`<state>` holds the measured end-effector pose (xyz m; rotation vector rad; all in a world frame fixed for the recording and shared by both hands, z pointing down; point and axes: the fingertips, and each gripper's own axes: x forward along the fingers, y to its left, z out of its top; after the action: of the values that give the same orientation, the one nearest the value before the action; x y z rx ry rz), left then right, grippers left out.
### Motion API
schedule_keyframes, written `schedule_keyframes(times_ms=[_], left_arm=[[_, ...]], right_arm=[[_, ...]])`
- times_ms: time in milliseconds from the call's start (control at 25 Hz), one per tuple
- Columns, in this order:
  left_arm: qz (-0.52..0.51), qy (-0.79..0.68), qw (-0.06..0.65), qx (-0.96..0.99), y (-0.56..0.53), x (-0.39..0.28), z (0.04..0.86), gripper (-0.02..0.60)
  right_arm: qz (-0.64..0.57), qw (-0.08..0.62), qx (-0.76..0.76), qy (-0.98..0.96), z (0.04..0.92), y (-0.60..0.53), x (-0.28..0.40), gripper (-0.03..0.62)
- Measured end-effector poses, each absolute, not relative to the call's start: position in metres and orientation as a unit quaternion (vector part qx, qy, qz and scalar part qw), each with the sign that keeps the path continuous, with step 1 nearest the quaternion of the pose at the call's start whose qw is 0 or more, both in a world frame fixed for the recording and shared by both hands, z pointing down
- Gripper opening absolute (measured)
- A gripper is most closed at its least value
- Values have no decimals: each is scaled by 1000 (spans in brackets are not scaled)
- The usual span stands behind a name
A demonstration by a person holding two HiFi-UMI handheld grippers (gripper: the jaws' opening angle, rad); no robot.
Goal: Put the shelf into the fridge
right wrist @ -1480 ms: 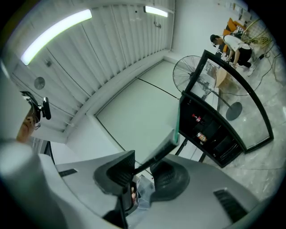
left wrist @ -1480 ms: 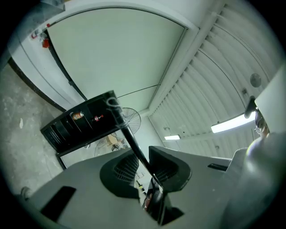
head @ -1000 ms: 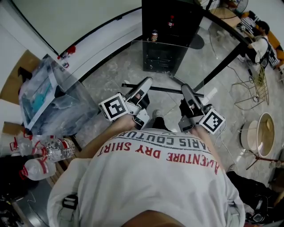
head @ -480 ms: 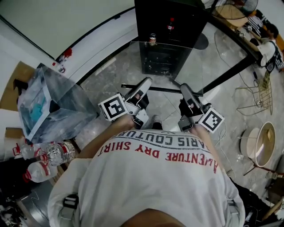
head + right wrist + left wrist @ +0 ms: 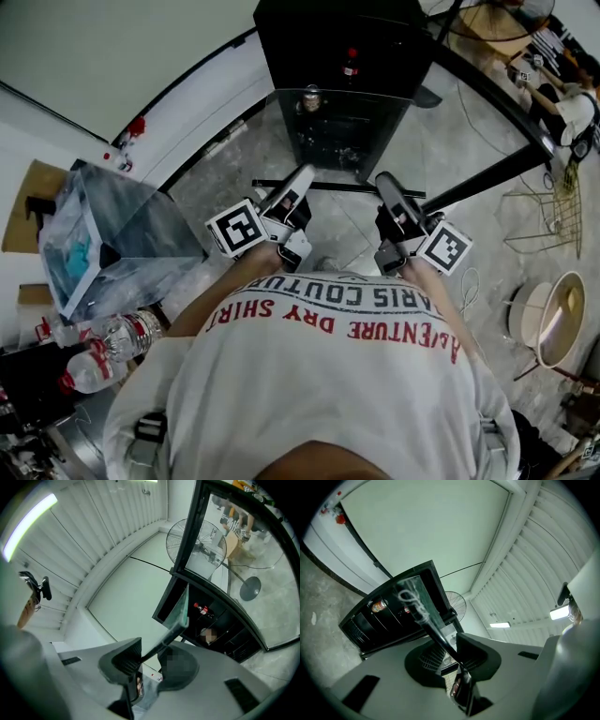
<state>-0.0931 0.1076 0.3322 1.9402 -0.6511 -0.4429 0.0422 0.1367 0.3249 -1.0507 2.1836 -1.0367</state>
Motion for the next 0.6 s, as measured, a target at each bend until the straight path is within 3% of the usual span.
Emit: schedule_keyframes(times_ms=[600], left_arm=[[-188,-289,485,804,53,-75,346,80]], right_arm=[[-383,229,-372,814,340,77,61,101]])
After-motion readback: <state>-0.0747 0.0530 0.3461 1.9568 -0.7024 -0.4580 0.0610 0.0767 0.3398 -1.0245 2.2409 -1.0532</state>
